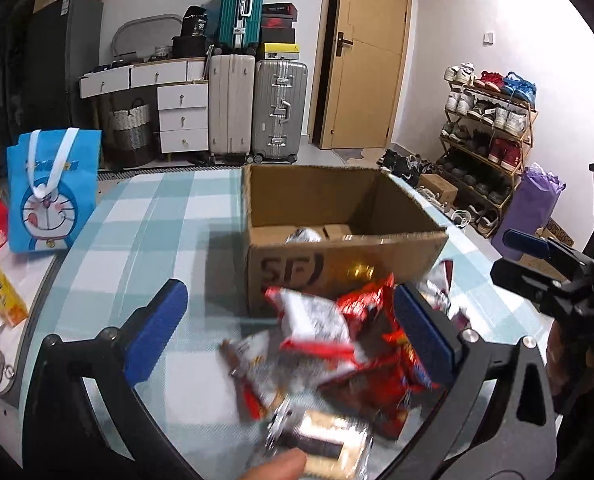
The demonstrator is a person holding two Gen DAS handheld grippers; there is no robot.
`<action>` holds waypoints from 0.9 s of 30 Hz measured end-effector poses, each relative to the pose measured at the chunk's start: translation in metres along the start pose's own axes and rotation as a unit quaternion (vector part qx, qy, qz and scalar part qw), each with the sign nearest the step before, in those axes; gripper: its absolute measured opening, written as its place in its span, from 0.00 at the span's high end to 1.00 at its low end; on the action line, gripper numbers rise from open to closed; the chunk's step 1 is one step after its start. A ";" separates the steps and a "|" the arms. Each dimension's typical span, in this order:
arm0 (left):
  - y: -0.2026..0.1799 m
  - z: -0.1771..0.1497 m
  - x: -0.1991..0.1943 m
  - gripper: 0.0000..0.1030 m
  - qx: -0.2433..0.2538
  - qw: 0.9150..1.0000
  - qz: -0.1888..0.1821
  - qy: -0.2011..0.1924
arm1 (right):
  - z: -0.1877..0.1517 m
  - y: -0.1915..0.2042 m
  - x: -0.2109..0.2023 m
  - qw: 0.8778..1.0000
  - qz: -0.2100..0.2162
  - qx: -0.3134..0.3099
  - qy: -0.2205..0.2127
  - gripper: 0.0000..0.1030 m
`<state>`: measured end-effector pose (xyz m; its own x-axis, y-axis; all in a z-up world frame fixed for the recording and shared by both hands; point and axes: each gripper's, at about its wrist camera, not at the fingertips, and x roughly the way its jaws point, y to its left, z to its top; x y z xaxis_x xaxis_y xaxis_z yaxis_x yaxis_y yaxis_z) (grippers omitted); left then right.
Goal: Organize snacks
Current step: 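Withdraw both tools from the box back toward the snack pile, then grasp the purple candy bag with the right gripper while the left grasps the cracker pack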
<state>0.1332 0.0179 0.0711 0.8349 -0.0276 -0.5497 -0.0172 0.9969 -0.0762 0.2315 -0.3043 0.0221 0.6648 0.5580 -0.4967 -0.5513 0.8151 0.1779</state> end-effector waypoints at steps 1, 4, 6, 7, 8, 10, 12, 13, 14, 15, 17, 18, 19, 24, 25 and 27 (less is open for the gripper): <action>0.001 -0.004 -0.006 0.01 0.001 1.000 0.005 -0.001 | -0.003 0.000 -0.002 1.000 -0.001 0.001 0.002 0.00; 0.005 -0.016 -0.018 0.01 0.001 1.000 0.012 -0.001 | -0.014 0.002 -0.005 1.000 -0.003 0.004 0.013 0.00; 0.005 -0.025 -0.021 0.01 0.003 1.000 0.014 0.010 | -0.020 0.003 -0.005 1.000 -0.006 0.005 0.023 0.00; 0.004 -0.028 -0.023 0.01 0.005 1.000 0.017 0.014 | -0.023 0.003 -0.005 1.000 -0.008 0.004 0.028 0.00; 0.003 -0.032 -0.025 0.01 0.008 1.000 0.020 0.015 | -0.024 0.004 -0.005 0.999 -0.010 0.002 0.033 0.00; 0.000 -0.036 -0.025 0.01 0.012 0.999 0.026 0.018 | -0.028 0.005 -0.004 0.999 -0.016 -0.001 0.039 0.00; -0.001 -0.041 -0.027 0.01 0.009 0.999 0.028 0.018 | -0.033 0.006 -0.004 0.999 -0.015 -0.001 0.047 0.00; -0.002 -0.043 -0.028 0.01 0.004 1.000 0.026 0.016 | -0.035 0.006 -0.004 0.999 -0.016 -0.001 0.050 0.00; -0.002 -0.048 -0.030 0.01 -0.001 1.000 0.024 0.014 | -0.037 0.005 -0.003 0.998 -0.017 0.000 0.053 0.00; -0.004 -0.046 -0.026 0.01 -0.002 1.000 0.023 0.017 | -0.039 0.004 -0.002 0.998 -0.018 0.000 0.055 0.00; -0.005 -0.049 -0.023 0.01 0.000 1.000 0.022 0.018 | -0.044 0.003 -0.001 0.998 -0.020 0.002 0.063 0.00; -0.005 -0.051 -0.022 0.01 0.001 1.000 0.024 0.020 | -0.045 0.002 -0.001 0.998 -0.019 0.003 0.066 0.00; -0.006 -0.053 -0.019 0.01 0.002 0.999 0.026 0.024 | -0.047 0.000 -0.001 0.998 -0.019 0.004 0.068 0.00; -0.008 -0.059 -0.008 0.01 -0.001 0.999 0.008 0.049 | -0.050 -0.009 0.002 0.997 -0.013 0.015 0.076 0.00; -0.010 -0.059 -0.007 0.01 0.004 0.999 0.005 0.054 | -0.051 -0.011 0.003 0.997 -0.012 0.020 0.079 0.00; -0.012 -0.061 -0.005 0.01 0.010 0.998 0.002 0.060 | -0.052 -0.014 0.006 0.996 -0.017 0.024 0.089 0.00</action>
<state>0.0954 0.0016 0.0242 0.7635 -0.0307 -0.6451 -0.0086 0.9983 -0.0576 0.2177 -0.3203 -0.0274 0.5804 0.4963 -0.6456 -0.5018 0.8424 0.1965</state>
